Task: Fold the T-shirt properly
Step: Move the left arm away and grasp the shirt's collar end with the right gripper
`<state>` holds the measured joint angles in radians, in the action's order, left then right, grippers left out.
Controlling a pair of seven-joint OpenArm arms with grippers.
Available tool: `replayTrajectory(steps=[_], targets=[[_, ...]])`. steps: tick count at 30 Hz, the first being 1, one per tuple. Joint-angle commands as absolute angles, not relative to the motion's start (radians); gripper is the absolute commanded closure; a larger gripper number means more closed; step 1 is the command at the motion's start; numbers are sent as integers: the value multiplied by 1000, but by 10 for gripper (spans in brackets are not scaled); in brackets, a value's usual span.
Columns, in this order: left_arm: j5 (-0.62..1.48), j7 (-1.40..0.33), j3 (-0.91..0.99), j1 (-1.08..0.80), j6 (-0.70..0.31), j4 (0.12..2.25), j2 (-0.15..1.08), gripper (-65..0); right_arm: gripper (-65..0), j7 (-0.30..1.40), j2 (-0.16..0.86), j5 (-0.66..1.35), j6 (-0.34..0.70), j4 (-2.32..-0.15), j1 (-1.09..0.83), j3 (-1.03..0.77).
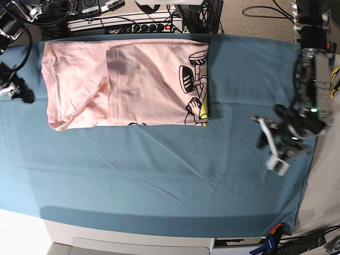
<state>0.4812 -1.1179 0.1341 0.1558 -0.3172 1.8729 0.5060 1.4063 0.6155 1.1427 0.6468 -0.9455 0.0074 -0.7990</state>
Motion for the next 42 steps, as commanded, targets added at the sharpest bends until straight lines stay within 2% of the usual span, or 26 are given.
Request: replayTrajectory(steps=[1, 6, 12, 18, 26, 30, 34, 42], targets=[[485, -1099, 173, 174, -315, 1890, 539, -240, -322, 1396, 648, 1186, 657, -932, 20, -781], [543, -1099, 312, 166, -342, 1890, 594, -240, -322, 1396, 640, 1283, 662, -883, 19, -675], [563, -1097, 398, 115, -342, 1890, 604, -240, -322, 1396, 640, 1398, 662, -883, 19, -536], [562, -1085, 400, 102, -343, 1890, 604, -240, -322, 1396, 640, 1484, 662, -883, 19, -462], [562, -1074, 400, 102, -360, 1890, 604, -240, -321, 1396, 640, 1484, 662, -883, 19, -457], [562, -1073, 400, 102, -360, 1890, 604, -240, -283, 1396, 640, 1484, 662, -883, 19, -457], [562, -1072, 400, 102, -360, 1890, 604, -240, -279, 1396, 640, 1484, 662, -883, 19, -455], [562, -1056, 400, 102, -361, 1889, 604, -240, -280, 1396, 640, 1484, 677, -883, 20, -308]])
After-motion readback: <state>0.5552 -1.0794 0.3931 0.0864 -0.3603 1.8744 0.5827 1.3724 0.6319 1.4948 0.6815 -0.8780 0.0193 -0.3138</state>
